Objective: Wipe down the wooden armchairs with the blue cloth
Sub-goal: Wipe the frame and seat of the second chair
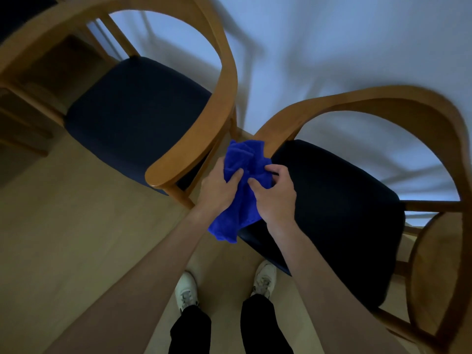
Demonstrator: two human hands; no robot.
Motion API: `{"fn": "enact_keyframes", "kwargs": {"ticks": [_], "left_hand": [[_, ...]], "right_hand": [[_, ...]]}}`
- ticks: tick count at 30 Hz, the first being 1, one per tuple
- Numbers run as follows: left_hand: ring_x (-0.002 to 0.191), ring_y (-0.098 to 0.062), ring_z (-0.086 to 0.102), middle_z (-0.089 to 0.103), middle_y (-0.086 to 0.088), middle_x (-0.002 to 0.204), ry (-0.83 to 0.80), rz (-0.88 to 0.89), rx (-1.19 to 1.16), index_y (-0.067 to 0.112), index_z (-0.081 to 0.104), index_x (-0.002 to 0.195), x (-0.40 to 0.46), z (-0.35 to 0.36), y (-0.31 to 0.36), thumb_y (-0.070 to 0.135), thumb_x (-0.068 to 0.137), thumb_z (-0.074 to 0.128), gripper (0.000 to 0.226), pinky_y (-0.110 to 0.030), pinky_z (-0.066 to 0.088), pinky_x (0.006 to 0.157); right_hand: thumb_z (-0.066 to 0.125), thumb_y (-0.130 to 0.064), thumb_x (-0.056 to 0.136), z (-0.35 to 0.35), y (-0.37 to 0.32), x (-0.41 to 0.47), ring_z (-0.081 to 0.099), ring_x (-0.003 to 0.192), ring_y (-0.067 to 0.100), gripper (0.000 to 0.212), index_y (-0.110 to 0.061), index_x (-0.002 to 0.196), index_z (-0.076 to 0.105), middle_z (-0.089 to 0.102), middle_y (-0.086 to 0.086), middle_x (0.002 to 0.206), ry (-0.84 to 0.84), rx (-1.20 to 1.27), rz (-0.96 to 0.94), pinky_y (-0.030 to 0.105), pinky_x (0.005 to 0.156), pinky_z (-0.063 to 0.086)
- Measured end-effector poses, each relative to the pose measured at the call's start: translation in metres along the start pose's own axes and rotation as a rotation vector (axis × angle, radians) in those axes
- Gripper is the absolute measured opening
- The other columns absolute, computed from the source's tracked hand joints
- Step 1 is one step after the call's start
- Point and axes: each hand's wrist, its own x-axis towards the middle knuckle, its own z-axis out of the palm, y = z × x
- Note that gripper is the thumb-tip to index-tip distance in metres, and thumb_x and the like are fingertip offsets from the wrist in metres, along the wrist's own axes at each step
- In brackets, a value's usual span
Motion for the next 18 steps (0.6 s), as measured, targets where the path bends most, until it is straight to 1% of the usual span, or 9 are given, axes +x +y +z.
{"fn": "enact_keyframes", "kwargs": {"ticks": [3,4,5,6,8,12,14,16,18], "left_hand": [[0.093,0.017,0.055,0.06,0.029,0.104,0.014,0.052,-0.116,0.042,0.048,0.124,-0.006,-0.031,-0.003,0.038,0.099,0.048,0.026,-0.006,0.041,0.076],[0.101,0.011,0.058,0.063,0.023,0.111,0.008,0.005,-0.268,0.038,0.049,0.127,-0.008,-0.046,-0.006,0.039,0.1,0.049,0.027,-0.011,0.044,0.085],[0.109,0.0,0.06,0.065,0.014,0.119,-0.021,-0.07,-0.441,0.034,0.05,0.13,-0.009,-0.063,-0.01,0.039,0.1,0.048,0.03,-0.024,0.05,0.091],[0.114,-0.012,0.061,0.064,0.005,0.126,-0.058,-0.154,-0.585,0.031,0.048,0.134,-0.01,-0.082,-0.015,0.041,0.1,0.047,0.035,-0.036,0.053,0.09],[0.116,-0.019,0.06,0.062,0.002,0.131,-0.069,-0.26,-0.704,0.032,0.045,0.138,-0.012,-0.125,-0.03,0.044,0.101,0.043,0.039,-0.039,0.054,0.08],[0.103,-0.004,0.066,0.068,0.013,0.117,0.138,-0.279,-0.69,0.033,0.055,0.125,-0.016,-0.207,-0.066,0.043,0.099,0.049,0.029,-0.027,0.054,0.08],[0.091,-0.003,0.069,0.072,0.015,0.103,0.245,-0.253,-0.588,0.032,0.063,0.111,-0.015,-0.233,-0.077,0.04,0.094,0.059,0.019,-0.023,0.055,0.071],[0.085,-0.004,0.069,0.073,0.016,0.093,0.253,-0.201,-0.502,0.034,0.065,0.101,-0.01,-0.249,-0.082,0.04,0.089,0.066,0.013,-0.02,0.056,0.062],[0.084,-0.006,0.069,0.072,0.017,0.089,0.195,-0.152,-0.429,0.042,0.066,0.09,-0.003,-0.254,-0.077,0.042,0.088,0.067,0.003,-0.027,0.058,0.066]], "right_hand": [[0.073,-0.021,0.085,0.013,-0.022,-0.006,0.064,0.081,-0.008,0.041,-0.041,0.111,0.049,0.064,-0.015,0.096,-0.056,0.017,-0.072,0.012,0.058,0.051],[0.072,-0.021,0.085,0.021,-0.029,-0.007,0.065,0.081,-0.006,0.041,-0.041,0.112,0.048,0.065,-0.014,0.098,-0.073,0.031,-0.081,0.014,0.059,0.052],[0.071,-0.021,0.085,0.029,-0.037,-0.009,0.065,0.082,-0.004,0.041,-0.041,0.113,0.048,0.065,-0.014,0.1,-0.089,0.041,-0.092,0.016,0.061,0.053],[0.071,-0.021,0.085,0.038,-0.045,-0.009,0.066,0.084,-0.003,0.041,-0.039,0.114,0.049,0.065,-0.013,0.102,-0.107,0.047,-0.108,0.018,0.064,0.054],[0.069,-0.019,0.086,0.056,-0.058,-0.01,0.065,0.092,0.0,0.04,-0.036,0.116,0.05,0.064,-0.012,0.108,-0.135,0.07,-0.147,0.021,0.07,0.056],[0.064,-0.017,0.089,0.074,-0.072,-0.007,0.062,0.094,-0.004,0.036,-0.037,0.116,0.051,0.061,-0.011,0.112,-0.083,0.08,-0.167,0.018,0.068,0.055],[0.063,-0.017,0.09,0.077,-0.074,-0.01,0.059,0.094,-0.008,0.036,-0.042,0.113,0.051,0.058,-0.019,0.11,-0.057,0.016,-0.169,0.015,0.068,0.05],[0.061,-0.015,0.091,0.082,-0.074,-0.013,0.057,0.096,-0.005,0.036,-0.042,0.113,0.052,0.055,-0.023,0.107,-0.027,-0.027,-0.149,0.016,0.072,0.047],[0.059,-0.013,0.093,0.086,-0.074,-0.016,0.054,0.095,-0.002,0.033,-0.038,0.114,0.052,0.052,-0.024,0.103,0.043,-0.055,-0.112,0.017,0.07,0.044]]}}
